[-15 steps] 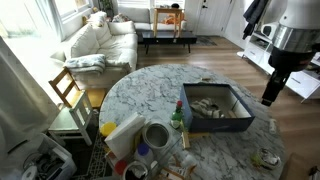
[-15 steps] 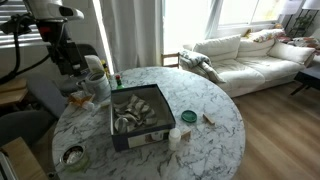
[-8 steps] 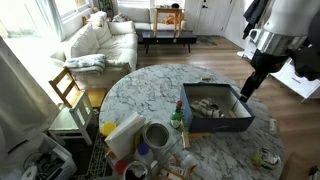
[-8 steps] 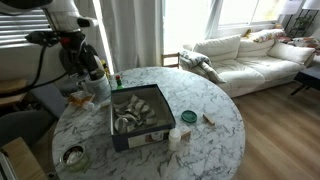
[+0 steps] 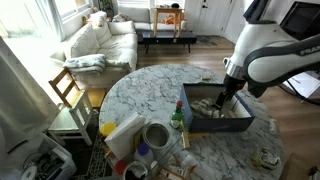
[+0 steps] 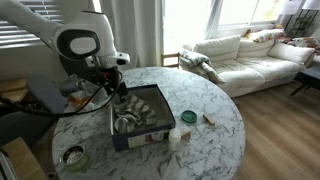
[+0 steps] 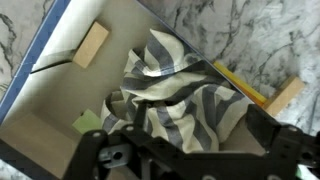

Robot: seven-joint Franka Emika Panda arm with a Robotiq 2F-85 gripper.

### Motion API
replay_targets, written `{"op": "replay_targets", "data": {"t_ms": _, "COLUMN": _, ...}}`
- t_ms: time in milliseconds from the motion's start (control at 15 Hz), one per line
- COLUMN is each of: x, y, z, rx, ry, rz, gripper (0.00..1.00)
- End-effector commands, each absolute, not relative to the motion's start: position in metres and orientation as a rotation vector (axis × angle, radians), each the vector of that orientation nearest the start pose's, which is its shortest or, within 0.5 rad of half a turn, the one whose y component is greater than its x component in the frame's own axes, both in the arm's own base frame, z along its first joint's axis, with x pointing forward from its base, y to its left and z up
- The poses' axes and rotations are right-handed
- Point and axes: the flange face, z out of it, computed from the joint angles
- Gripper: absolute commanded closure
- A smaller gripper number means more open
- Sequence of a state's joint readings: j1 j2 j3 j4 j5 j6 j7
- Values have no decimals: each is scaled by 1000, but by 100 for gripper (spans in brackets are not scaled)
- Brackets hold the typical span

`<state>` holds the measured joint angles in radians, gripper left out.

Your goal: Pick up the striped towel from the blue box and put it on the table, unfold the striped towel, pick up the wooden blocks from the striped towel and put them on the table one by one

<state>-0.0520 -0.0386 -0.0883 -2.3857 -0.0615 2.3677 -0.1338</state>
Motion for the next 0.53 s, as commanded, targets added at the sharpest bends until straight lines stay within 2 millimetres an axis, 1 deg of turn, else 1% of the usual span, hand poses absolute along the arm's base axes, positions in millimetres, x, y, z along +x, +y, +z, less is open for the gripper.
{"op": "replay_targets", "data": {"t_ms": 0, "x": 516, "y": -87, "z": 283, "rx": -3158, "ry": -107, "rz": 50, "gripper": 0}}
{"op": "replay_targets", "data": {"t_ms": 200, "x": 536, "y": -91, "z": 259, "rx": -3129, "ry": -115, "rz": 64, "gripper": 0}}
{"op": "replay_targets", "data": {"t_ms": 467, "x": 557, "y": -93, "z": 244, "rx": -3083, "ry": -114, "rz": 29, "gripper": 0}}
